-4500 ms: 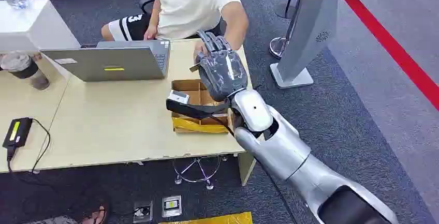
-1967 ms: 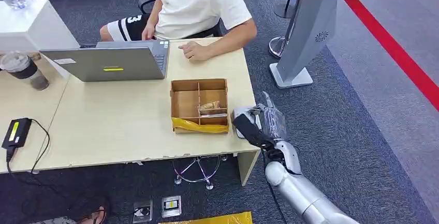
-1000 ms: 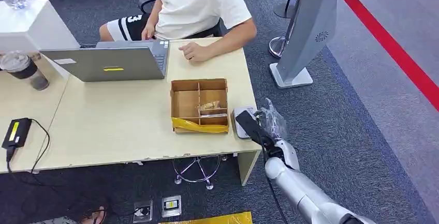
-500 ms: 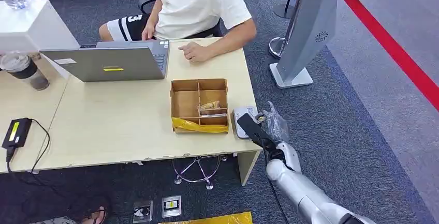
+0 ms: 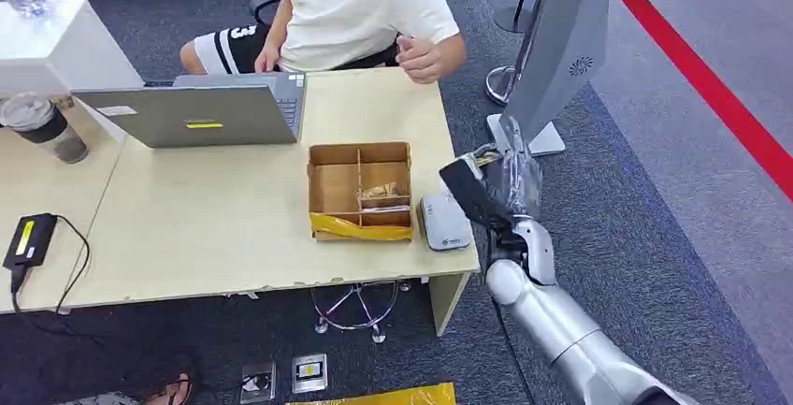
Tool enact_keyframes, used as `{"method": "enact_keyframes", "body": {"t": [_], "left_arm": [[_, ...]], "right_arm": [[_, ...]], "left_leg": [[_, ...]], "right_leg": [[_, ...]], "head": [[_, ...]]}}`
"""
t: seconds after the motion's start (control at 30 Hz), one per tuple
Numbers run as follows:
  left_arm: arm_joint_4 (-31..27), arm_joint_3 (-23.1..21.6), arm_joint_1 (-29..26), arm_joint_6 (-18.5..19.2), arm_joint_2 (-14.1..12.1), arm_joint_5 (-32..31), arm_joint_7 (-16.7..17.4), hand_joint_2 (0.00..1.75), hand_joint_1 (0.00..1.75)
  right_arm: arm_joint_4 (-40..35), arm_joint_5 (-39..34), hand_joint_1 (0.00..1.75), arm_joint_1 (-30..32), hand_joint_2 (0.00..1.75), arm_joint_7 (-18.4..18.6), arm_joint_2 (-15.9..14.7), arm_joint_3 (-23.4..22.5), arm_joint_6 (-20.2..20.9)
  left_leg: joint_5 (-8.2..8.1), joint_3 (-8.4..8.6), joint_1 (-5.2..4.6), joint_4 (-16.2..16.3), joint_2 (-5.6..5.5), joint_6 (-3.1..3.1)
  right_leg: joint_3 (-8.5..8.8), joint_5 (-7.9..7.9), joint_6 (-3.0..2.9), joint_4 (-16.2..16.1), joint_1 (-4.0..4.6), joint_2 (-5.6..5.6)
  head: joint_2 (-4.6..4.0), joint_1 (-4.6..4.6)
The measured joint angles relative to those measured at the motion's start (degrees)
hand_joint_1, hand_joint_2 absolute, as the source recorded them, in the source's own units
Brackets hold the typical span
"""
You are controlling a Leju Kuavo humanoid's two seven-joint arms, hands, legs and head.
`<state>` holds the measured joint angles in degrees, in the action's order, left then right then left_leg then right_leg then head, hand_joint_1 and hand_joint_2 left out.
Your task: Pass the card to the sensor for recognition and then transmit it.
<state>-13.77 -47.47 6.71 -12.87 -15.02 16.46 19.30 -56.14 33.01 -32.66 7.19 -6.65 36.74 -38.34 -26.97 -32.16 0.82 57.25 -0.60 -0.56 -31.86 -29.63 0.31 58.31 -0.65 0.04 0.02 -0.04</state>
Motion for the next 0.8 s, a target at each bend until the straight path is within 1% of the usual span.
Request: {"method": "enact_keyframes", "body": {"t": [0.1,0.2,0.27,0.33,0.4,0.47,0.53,0.73,0.8], "left_arm": [[0.00,0.00,-0.04,0.04,0.00,-0.48,-0.18,1.75,0.00],[0.02,-0.04,-0.09,0.39,-0.28,-1.29,-0.79,1.75,0.00],[0.02,-0.04,0.00,0.50,-0.31,-1.84,-1.42,1.75,0.00],[0.00,-0.04,0.05,0.61,-0.28,-2.76,-2.36,1.75,0.00],[0.00,-0.09,0.11,0.72,-0.28,-3.70,-3.21,1.75,0.00],[0.00,-0.15,0.39,0.72,-0.31,-4.39,-3.78,1.75,0.00],[0.00,-0.20,0.59,0.70,-0.26,-4.81,-4.35,1.75,0.00],[0.00,-0.24,0.68,0.79,-0.17,-5.64,-4.77,1.75,0.00],[0.00,-0.24,0.70,0.90,-0.11,-5.62,-4.77,1.75,0.00]], "right_arm": [[-5.16,3.19,1.75,0.04,1.75,2.01,-0.42,-1.27,-0.24],[-17.25,8.53,1.75,-1.89,1.75,3.87,-1.14,-2.38,1.23],[-21.22,12.02,1.75,-4.33,1.75,4.46,-1.18,-2.36,3.92],[-22.70,14.71,1.75,-6.44,1.75,5.95,-0.68,-2.03,9.35],[-22.09,15.49,1.75,-9.02,1.75,6.66,0.53,-1.24,14.67],[-19.48,16.39,1.75,-12.26,1.75,6.86,2.06,-0.37,17.53],[-15.35,18.43,1.75,-14.95,1.75,7.21,3.59,0.22,18.19],[-2.15,30.26,1.75,-19.38,1.75,9.81,7.60,3.08,18.42],[1.40,31.41,1.75,-20.02,1.75,10.44,8.74,3.59,19.26]], "left_leg": [[0.02,-0.07,-0.01,0.00,-0.03,0.00],[0.03,-0.05,-0.01,0.00,0.04,0.00],[0.02,0.01,0.00,-0.01,0.08,0.00],[0.02,-0.02,0.01,-0.02,0.07,0.00],[0.05,-0.09,0.00,-0.04,0.07,-0.03],[0.09,-0.07,0.01,-0.03,0.06,-0.01],[0.14,-0.10,0.01,-0.03,-0.12,-0.03],[0.14,-0.16,0.01,-0.02,-0.18,-0.03],[0.14,-0.17,0.01,-0.02,-0.19,-0.03]], "right_leg": [[-0.01,0.04,0.04,0.02,-0.01,-0.04],[-0.05,0.05,0.04,0.02,-0.01,0.02],[0.01,0.04,0.04,0.02,0.00,0.05],[0.03,0.04,0.04,0.03,0.01,0.04],[-0.02,0.07,0.02,0.04,0.01,0.04],[-0.03,0.09,0.00,0.04,0.02,0.04],[0.01,0.09,0.00,0.04,0.03,-0.09],[-0.03,0.09,0.00,0.05,0.03,-0.11],[-0.04,0.08,-0.01,0.04,0.03,-0.14]], "head": [[0.00,0.00],[0.00,0.00],[0.00,-0.02],[0.00,0.04],[0.00,0.02],[0.00,0.00],[0.00,0.00],[0.00,-0.02],[0.00,0.00]]}}
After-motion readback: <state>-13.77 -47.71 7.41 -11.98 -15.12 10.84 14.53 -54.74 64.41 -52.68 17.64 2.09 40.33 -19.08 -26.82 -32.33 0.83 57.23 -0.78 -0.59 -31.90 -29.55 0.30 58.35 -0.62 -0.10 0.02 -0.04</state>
